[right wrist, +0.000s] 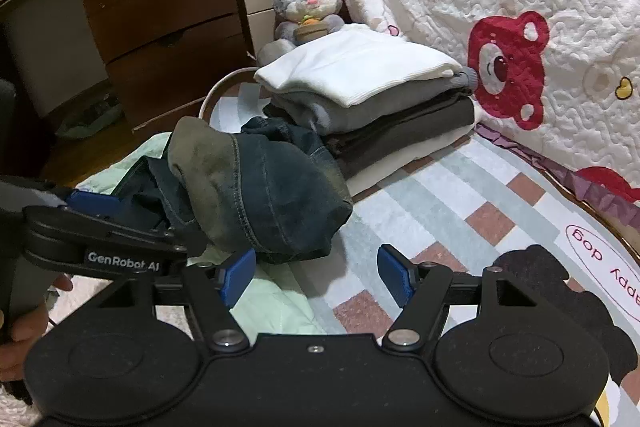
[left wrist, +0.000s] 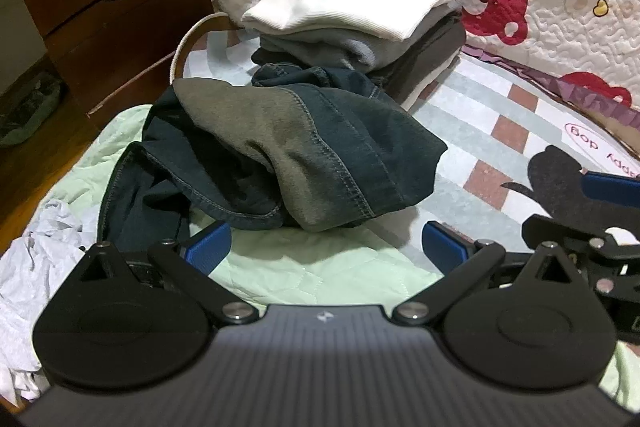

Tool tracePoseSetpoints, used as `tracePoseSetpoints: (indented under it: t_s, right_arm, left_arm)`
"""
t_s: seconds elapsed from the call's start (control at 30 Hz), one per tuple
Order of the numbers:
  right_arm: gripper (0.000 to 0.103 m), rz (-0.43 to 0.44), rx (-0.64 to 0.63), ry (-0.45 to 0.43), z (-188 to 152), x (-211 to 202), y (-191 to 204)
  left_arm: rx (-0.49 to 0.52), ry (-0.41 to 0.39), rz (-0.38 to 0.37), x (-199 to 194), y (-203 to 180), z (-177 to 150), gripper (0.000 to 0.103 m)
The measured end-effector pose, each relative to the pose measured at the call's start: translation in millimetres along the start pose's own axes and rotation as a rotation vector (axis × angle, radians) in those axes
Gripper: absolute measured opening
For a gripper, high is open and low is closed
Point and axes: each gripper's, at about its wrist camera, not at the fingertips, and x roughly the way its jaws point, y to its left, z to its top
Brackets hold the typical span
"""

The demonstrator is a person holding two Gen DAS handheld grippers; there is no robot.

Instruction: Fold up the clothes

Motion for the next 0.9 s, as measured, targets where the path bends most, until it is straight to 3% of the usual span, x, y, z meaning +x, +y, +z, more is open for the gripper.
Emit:
tracePoseSetpoints:
  t_s: [0.3, 0.4, 0.43, 0.6, 0.67, 0.87, 0.9]
  right_arm:
    - [0.073, 0.005, 0.004, 0.006, -2.0, 2.9, -2.0]
    - [0.081, -0.004, -0.038, -0.015, -4.6, 5.1, -8.3]
    - [0.087, -0.013, -0.059, -0.029, -6.0, 7.8, -13.6]
    - [0.087, -0.035, -0.001, -0.03, -14.1, 41.9, -56.6]
    - [0.087, 0.041, 0.077, -0.004, -15.4, 61.4, -68.8]
    - [0.087, 0.338, 0.337, 0.087, -18.0, 123.0, -100.0]
    - [0.087, 0.378, 0.387, 0.104, -16.5, 134.0, -104.7]
  left_arm:
    - [0.008, 0.008, 0.014, 6.1, 2.4, -0.7, 0.103]
    - [0.008, 0.007, 0.008, 10.3, 8.3, 0.9, 0.103]
    - [-0.004, 0.004, 0.013, 13.2, 14.8, 2.2, 0.103]
    - [-0.118, 0.011, 0.057, 41.4, 65.7, 13.3, 0.103]
    - [-0.177, 0.015, 0.059, 55.9, 89.7, 19.2, 0.103]
    - [-0.397, 0.057, -0.081, 92.3, 141.7, 32.8, 0.098]
    - [-0.433, 0.064, -0.104, 98.3, 150.4, 35.1, 0.093]
